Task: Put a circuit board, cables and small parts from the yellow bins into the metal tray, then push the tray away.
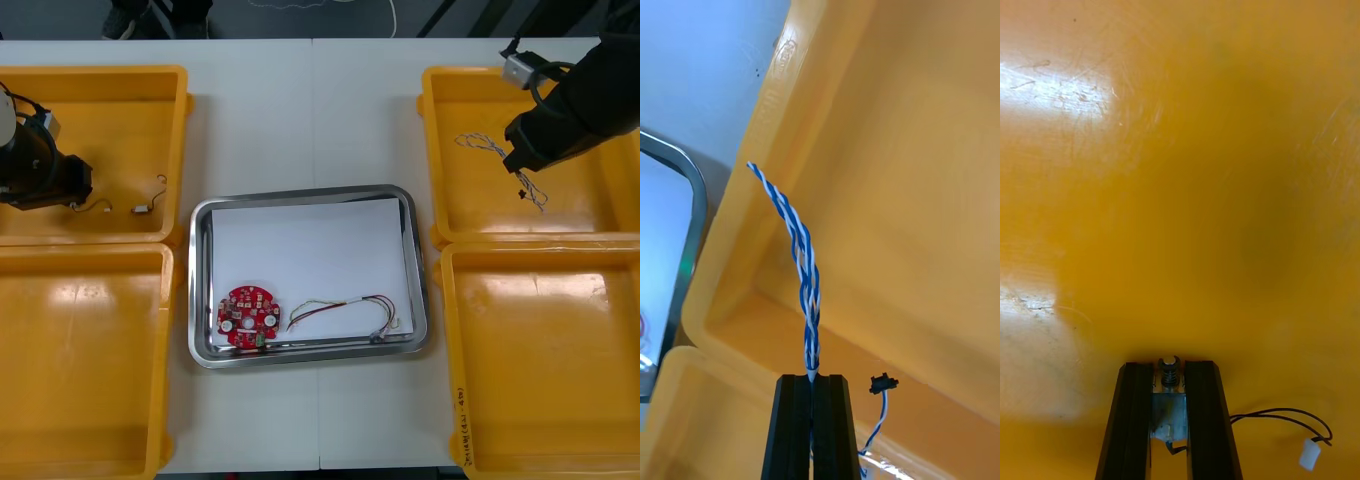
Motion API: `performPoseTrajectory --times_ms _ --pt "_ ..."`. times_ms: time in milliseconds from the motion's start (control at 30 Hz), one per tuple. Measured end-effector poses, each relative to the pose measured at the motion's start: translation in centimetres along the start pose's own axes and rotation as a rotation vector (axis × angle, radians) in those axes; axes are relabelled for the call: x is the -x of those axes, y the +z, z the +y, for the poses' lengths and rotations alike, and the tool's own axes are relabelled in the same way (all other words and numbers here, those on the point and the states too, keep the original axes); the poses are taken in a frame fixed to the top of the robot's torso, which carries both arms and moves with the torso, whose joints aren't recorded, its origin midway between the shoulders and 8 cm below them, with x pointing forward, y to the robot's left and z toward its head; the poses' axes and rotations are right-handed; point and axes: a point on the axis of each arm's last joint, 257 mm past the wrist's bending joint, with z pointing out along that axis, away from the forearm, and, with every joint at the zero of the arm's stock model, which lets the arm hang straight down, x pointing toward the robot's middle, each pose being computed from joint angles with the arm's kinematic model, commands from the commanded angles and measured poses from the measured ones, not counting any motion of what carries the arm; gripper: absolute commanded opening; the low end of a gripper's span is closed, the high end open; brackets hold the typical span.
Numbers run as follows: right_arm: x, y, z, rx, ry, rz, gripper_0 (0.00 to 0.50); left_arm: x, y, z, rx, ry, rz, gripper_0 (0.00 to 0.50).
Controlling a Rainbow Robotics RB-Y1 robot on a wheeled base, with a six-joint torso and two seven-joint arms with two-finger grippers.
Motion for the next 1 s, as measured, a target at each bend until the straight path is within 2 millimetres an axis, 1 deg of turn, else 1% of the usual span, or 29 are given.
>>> performPoseTrajectory --times_ms 133,200,267,367,533,700,867,1000 --pt "0.5 -0.2 1.3 -0.011 -0.003 -0.002 0.000 -1.0 -0.7 0.0 0.012 0.003 0.060 0.000" --pt "0.5 -0.2 1.9 -0.015 0.002 0.004 0.000 -1.4 -1.3 -0.1 0.014 0.004 0.088 0.000" --pt "0.3 -0.2 2.3 -0.019 0.045 0.013 0.000 -1.4 -2.2 -0.3 0.012 0.005 0.106 0.000" --pt "0.2 -0.3 2.8 -0.019 0.112 0.017 0.000 -1.1 -4.1 -0.8 -0.003 0.009 0.117 0.000" --pt "0.6 -0.2 3.8 -0.012 0.140 0.017 0.000 -0.3 -7.5 -1.6 -0.048 0.000 0.115 0.000" --pt "0.8 0.3 5.4 -0.018 0.261 0.041 0.000 0.2 -10.9 -1.9 -0.066 0.016 0.105 0.000" --pt "1.5 0.4 7.1 -0.004 0.268 0.029 0.000 -0.1 -13.7 -2.0 -0.028 0.090 0.101 0.000" --pt "1.8 0.6 8.0 -0.003 0.353 0.023 0.000 -0.6 -15.4 -3.0 -0.018 0.126 0.102 0.000"
